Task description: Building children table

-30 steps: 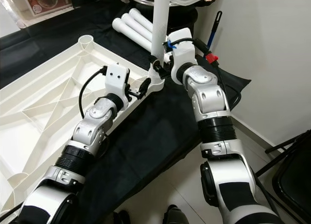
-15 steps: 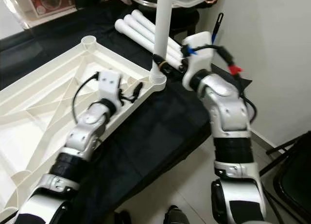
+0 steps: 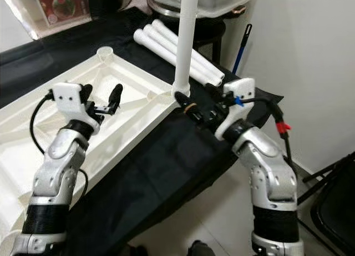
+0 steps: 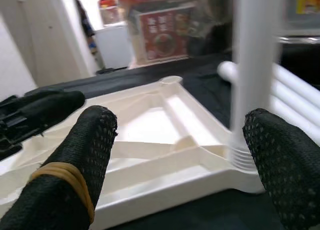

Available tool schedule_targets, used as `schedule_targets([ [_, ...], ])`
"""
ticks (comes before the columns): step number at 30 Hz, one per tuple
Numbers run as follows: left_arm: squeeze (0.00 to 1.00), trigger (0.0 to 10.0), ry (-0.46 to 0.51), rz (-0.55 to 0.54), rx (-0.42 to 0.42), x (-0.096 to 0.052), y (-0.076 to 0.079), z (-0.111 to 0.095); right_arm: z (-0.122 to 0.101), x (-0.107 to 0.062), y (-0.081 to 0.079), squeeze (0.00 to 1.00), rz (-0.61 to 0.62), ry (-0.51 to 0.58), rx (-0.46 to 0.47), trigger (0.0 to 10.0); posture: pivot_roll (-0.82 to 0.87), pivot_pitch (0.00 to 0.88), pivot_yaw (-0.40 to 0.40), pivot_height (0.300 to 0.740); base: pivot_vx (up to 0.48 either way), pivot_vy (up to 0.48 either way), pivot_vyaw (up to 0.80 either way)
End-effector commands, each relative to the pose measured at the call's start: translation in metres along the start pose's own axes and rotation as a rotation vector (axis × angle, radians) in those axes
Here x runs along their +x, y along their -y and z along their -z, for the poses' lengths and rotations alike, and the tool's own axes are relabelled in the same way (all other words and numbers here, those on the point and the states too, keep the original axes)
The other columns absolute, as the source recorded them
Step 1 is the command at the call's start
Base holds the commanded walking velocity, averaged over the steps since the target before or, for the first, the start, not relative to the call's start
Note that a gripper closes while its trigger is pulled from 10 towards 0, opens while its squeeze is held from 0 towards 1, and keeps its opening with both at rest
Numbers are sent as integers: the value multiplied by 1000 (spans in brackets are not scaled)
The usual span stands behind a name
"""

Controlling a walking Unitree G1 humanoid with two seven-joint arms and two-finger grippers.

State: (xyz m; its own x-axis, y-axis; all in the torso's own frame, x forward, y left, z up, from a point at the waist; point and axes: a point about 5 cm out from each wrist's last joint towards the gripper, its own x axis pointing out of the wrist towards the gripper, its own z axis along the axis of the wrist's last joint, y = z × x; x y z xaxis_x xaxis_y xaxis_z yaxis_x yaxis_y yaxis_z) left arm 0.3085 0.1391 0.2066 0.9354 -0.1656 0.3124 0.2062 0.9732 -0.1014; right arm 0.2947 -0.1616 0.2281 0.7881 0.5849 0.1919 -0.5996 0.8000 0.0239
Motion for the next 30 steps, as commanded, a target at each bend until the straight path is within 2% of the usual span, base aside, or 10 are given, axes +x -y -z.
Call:
schedule_targets([
  [1,0,10000,-23,17,-30,-9,6,4,5,7,-16,0,-71,-11,-22,10000,-57,69,-13,740,274,-390,0],
  [6,0,10000,-57,23,-64,-17,11,13,8,10,-22,0,-123,-9,-25,10000,-55,59,-25,740,269,-395,0],
  [11,0,10000,-85,30,-75,-19,15,20,6,10,-28,0,-195,-14,-60,10000,-61,57,-29,740,262,-400,794],
  [20,0,10000,-100,42,-85,-17,21,20,14,8,-34,0,-246,-67,-87,10000,-71,61,-23,740,248,-408,794],
  [27,0,10000,-111,50,-115,-16,22,20,21,5,-34,0,-246,-96,-106,10000,-67,67,-22,740,0,0,796],
  [30,0,10000,-109,94,-121,-18,24,18,22,4,-35,0,-255,-98,-90,10000,-68,68,-19,740,0,0,0],
])
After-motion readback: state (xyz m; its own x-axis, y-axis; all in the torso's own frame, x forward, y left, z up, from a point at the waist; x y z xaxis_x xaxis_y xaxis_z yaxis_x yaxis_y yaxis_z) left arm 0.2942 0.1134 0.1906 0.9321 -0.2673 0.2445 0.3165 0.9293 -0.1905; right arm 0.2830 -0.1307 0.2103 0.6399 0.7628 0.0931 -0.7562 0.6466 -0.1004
